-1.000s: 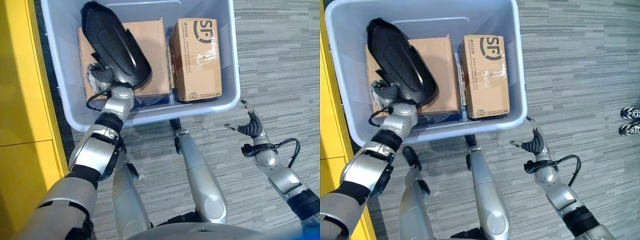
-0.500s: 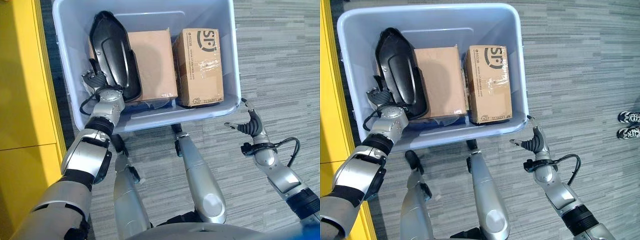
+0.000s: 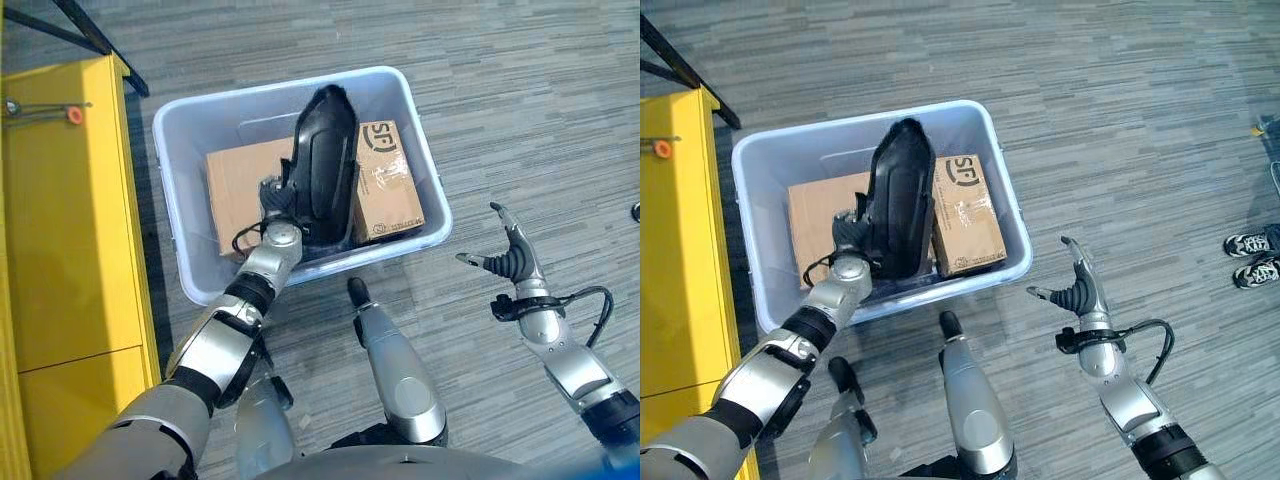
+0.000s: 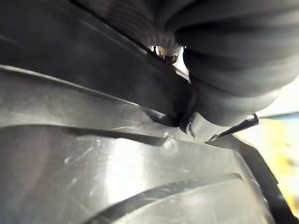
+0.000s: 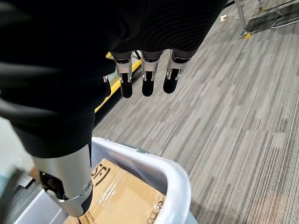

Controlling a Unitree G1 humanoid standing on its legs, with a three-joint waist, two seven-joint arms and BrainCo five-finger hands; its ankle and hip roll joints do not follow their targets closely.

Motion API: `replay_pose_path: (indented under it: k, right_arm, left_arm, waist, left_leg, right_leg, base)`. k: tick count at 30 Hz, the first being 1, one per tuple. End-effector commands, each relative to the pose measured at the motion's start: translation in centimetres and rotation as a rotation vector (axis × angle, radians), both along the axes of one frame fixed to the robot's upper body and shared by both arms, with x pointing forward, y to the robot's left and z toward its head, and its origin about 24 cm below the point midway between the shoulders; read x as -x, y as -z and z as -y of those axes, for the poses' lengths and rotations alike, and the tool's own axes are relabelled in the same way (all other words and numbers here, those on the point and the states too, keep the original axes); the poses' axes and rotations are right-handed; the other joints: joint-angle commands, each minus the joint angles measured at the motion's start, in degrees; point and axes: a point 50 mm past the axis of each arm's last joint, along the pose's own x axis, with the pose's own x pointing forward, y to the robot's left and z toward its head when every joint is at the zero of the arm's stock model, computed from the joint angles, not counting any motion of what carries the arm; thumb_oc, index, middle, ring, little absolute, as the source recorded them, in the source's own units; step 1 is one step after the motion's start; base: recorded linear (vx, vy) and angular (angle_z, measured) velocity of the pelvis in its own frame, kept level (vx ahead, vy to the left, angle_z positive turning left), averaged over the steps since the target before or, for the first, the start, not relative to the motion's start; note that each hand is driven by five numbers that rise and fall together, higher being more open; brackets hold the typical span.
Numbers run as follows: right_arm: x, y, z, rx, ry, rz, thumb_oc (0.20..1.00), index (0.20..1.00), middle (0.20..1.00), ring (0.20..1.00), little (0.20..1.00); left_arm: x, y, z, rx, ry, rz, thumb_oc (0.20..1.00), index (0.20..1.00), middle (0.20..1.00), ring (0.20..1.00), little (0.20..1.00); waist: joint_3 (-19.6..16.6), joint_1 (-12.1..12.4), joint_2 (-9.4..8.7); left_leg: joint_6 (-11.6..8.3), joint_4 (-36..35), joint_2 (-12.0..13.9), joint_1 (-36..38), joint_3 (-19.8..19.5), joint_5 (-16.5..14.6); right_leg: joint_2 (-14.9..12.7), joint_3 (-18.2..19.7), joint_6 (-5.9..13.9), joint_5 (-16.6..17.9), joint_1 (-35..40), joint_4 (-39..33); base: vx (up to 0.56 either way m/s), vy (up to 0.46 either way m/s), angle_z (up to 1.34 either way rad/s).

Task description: Move parts from the plastic box to the shelf.

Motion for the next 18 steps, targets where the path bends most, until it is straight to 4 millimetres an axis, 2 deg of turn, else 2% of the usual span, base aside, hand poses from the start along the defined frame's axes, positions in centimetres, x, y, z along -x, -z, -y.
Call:
replay_pose_path:
  k: [1,2,3,5,6,12,15,18]
  right_arm:
    - [-0.1,-1.0,0.1,0.028,-0.038,0.097,1.000,1.000,1.000,1.000,1.000]
    - [0.0,-1.0,0.1,0.029,-0.039,0.097,1.000,1.000,1.000,1.000,1.000]
    - [0.3,-0.4,0.2,0.026,-0.036,0.084,1.000,1.000,1.000,1.000,1.000]
    - [0.3,-0.3,0.2,0.026,-0.036,0.081,1.000,1.000,1.000,1.000,1.000]
    - [0.5,0.0,0.1,0.027,-0.037,0.071,1.000,1.000,1.000,1.000,1.000]
    - [0.9,1.0,-0.2,0.032,-0.046,0.038,1.000,1.000,1.000,1.000,1.000]
    - [1.2,1.6,-0.4,0.049,-0.057,0.016,1.000,1.000,1.000,1.000,1.000]
    - [1.6,1.7,-0.5,0.028,-0.074,0.006,1.000,1.000,1.000,1.000,1.000]
  left_arm:
    - [0.3,-5.4,-2.2,-0.014,-0.067,0.321,0.200,0.200,0.200,0.200,0.200]
    - [0.3,-5.6,-2.2,-0.018,-0.068,0.330,0.200,0.200,0.200,0.200,0.200]
    - [0.7,-7.4,-2.2,-0.019,-0.049,0.407,0.200,0.200,0.200,0.200,0.200]
    - [0.8,-7.5,-2.1,-0.017,-0.047,0.411,0.200,0.200,0.200,0.200,0.200]
    - [1.2,-8.7,-2.0,-0.010,-0.035,0.465,0.200,0.200,0.200,0.200,0.200]
    - [2.6,-11.0,-1.7,-0.018,-0.004,0.579,0.200,0.200,0.200,0.200,0.200]
    - [3.7,-11.5,-2.1,-0.027,0.009,0.627,0.200,0.200,0.200,0.200,0.200]
    - [5.1,-10.3,-2.7,-0.006,0.041,0.617,0.200,0.200,0.200,0.200,0.200]
  waist:
    - [-1.6,-1.2,-1.16]
    - [-1.6,-1.2,-1.13]
    - [-3.1,-1.0,-0.42]
    - [-3.2,-1.0,-0.36]
    - [-4.4,-0.9,0.15]
    - [-7.5,0.3,1.77]
    - [-9.0,1.2,2.73]
    - [-10.9,2.7,3.45]
  left_leg:
    - [-1.14,2.2,2.7,2.1,1.3,-7.9]
    - [-1.14,2.1,2.7,2.3,1.3,-7.9]
    - [-1.16,1.8,2.6,3.4,1.3,-8.1]
    - [-1.16,1.8,2.6,3.6,1.3,-8.1]
    - [-1.19,1.3,2.5,4.8,1.3,-8.3]
    - [-1.36,1.0,2.5,6.7,1.0,-8.5]
    - [-1.45,0.9,2.5,7.9,0.5,-8.5]
    - [-1.70,0.1,2.7,9.3,-0.3,-8.0]
  right_leg:
    - [2.4,0.2,-3.41,-2.4,5.4,-7.1]
    - [2.4,0.2,-3.40,-2.4,5.5,-7.2]
    - [1.9,0.3,-3.16,-2.8,7.1,-7.7]
    - [1.9,0.3,-3.13,-2.9,7.3,-7.8]
    - [1.5,0.4,-2.89,-3.1,8.9,-8.5]
    - [0.6,0.1,-2.42,-3.2,11.7,-9.6]
    - [0.2,-0.2,-2.35,-3.9,13.5,-9.6]
    - [-0.3,-0.8,-2.10,-4.1,16.2,-10.6]
  base:
    - [0.03,0.050,-0.08]
    - [0.05,0.070,-0.06]
    - [0.00,0.000,0.00]
    - [0.02,0.007,0.01]
    - [0.04,0.016,0.07]
    - [0.02,0.005,0.03]
    - [0.07,0.011,0.00]
    - [0.12,0.034,0.02]
